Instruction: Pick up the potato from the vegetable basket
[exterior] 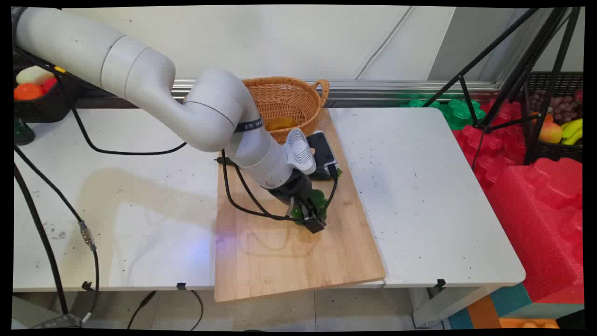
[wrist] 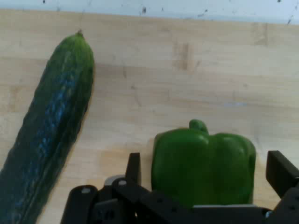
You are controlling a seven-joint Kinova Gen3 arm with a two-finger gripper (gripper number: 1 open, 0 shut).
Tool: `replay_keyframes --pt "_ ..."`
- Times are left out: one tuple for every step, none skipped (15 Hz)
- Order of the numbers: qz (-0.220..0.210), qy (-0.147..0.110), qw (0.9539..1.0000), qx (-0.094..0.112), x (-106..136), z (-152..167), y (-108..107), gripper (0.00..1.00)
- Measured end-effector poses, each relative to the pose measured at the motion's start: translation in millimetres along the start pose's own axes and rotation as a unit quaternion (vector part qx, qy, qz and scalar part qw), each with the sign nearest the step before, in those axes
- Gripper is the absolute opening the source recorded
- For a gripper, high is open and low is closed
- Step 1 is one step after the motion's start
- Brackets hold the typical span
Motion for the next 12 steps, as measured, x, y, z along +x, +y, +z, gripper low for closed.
replay_keyframes --pt "0.002 0.003 1.0 0.0 -0.1 -0.6 0.0 1.0" --pt "0.003 0.005 1.0 0.001 0.2 -1.7 -0.1 1.0" --pt "0.004 0.009 1.0 0.002 0.3 -4.3 -0.2 1.0" --pt "0.005 0.011 0.9999 0.003 0.2 -6.5 -0.4 1.0" --pt "0.005 0.016 0.9998 0.005 0.2 -10.7 -0.4 1.0" --pt "0.005 0.021 0.9998 0.006 0.2 -14.8 -0.6 1.0" --pt "0.005 0.026 0.9996 0.006 0.1 -19.8 -0.6 1.0" --pt "0.004 0.03 0.9995 0.007 0.3 -24.1 -0.7 1.0" --pt "0.003 0.037 0.9993 0.008 0.1 -31.6 -0.9 1.0" --pt "0.002 0.043 0.9991 0.008 0.1 -37.4 -1.2 1.0" --pt "0.003 0.05 0.9987 0.01 0.0 -46.8 -1.9 1.0" --pt "0.003 0.056 0.9984 0.01 0.0 -53.6 -2.6 1.0"
